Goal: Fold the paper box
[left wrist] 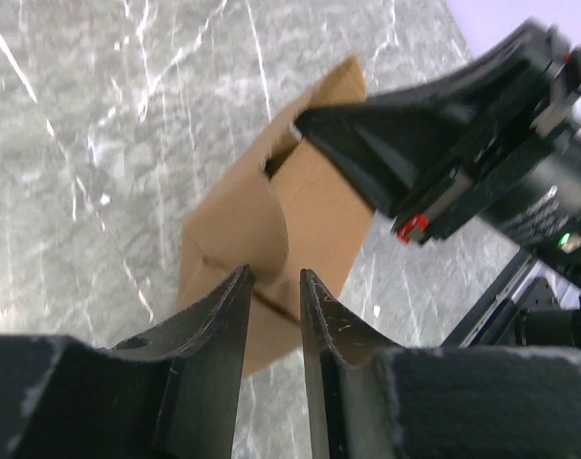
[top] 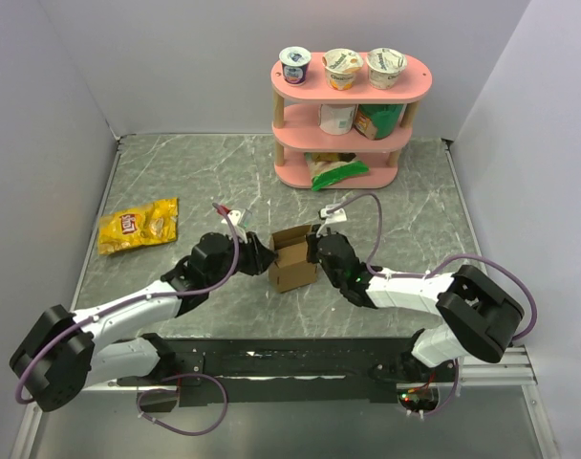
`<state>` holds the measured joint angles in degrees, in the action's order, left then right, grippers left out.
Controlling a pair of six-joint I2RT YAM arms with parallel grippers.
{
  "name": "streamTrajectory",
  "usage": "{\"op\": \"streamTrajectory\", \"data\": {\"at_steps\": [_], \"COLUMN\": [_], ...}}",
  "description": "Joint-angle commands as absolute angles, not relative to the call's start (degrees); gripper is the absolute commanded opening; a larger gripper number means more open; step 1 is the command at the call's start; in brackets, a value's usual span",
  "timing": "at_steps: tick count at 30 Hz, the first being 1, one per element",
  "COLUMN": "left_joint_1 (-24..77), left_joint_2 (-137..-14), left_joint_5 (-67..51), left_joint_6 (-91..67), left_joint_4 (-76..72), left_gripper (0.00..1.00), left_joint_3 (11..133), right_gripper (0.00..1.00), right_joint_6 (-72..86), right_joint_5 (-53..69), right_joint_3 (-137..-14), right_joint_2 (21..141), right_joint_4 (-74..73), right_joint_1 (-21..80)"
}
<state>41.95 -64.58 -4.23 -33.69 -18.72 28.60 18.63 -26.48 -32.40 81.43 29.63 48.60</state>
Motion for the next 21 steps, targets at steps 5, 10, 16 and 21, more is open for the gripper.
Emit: {"op": "streamTrajectory", "data": {"at_steps": [5,10,16,21], "left_joint_1": [42.28,42.28,42.19,42.19], "left_joint_2": [-58.54,-53.27,-45.18,-51.65], "left_joint_5": [-7.91,-7.30,-0.62,-0.26], "left_joint_6": [-31.91,-29.80,-24.88,-21.19], "left_joint_4": [-17.58,-13.11,-7.99,-12.03], "left_gripper": [0.43,0.64,0.82,0.76], "left_joint_3": [23.74,24.26,27.33,31.98], "right_gripper": [0.00,0.00,0.00,0.00], "right_joint_6": [18.11,18.02,17.23,16.96], "right_joint_5": [-25.75,-26.19,-26.81,-26.63], "right_joint_3": [-26.37,-25.40,-23.29,-23.64], "right_joint_2": [81.56,81.91,81.04,81.12], "right_joint_4": [31.02,33.04,35.77,35.95], "right_joint_1": [49.22,49.22,49.13,49.22]}}
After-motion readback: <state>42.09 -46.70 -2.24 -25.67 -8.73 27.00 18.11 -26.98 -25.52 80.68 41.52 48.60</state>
